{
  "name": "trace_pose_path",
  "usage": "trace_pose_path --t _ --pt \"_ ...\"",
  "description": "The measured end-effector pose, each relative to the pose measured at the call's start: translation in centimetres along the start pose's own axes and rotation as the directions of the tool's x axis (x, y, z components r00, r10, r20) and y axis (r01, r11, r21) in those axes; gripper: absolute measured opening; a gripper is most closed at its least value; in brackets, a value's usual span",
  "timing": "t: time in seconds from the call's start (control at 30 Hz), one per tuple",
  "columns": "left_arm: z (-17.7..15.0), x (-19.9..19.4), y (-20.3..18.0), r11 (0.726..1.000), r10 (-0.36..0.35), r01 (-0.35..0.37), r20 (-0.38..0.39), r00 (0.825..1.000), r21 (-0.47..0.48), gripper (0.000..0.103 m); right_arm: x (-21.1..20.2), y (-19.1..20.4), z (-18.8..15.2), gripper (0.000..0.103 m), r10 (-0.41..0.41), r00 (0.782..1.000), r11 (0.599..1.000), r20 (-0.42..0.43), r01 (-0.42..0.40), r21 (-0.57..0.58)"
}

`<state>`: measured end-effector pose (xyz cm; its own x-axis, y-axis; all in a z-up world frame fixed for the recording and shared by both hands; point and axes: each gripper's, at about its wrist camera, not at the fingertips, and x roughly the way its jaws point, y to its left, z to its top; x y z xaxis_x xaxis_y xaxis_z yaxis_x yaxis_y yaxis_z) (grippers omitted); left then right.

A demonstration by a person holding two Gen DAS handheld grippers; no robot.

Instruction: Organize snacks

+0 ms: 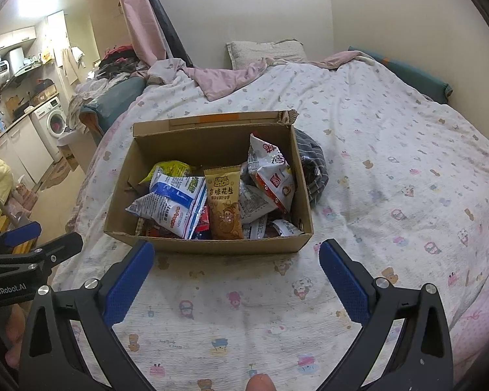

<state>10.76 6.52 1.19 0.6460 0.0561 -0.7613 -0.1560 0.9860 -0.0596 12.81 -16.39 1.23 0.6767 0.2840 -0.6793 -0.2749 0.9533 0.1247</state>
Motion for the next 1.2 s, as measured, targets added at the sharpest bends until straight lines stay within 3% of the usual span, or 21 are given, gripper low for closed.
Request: trace_pose_path --t 1.2 --pt "-0.1 0.08 0.13 1.0 -0.001 0.001 -0.008 1.0 -0.008 0.103 -0.07 -0.59 0.12 0.103 0.0 1.0 1.0 0.0 0.0 0.027"
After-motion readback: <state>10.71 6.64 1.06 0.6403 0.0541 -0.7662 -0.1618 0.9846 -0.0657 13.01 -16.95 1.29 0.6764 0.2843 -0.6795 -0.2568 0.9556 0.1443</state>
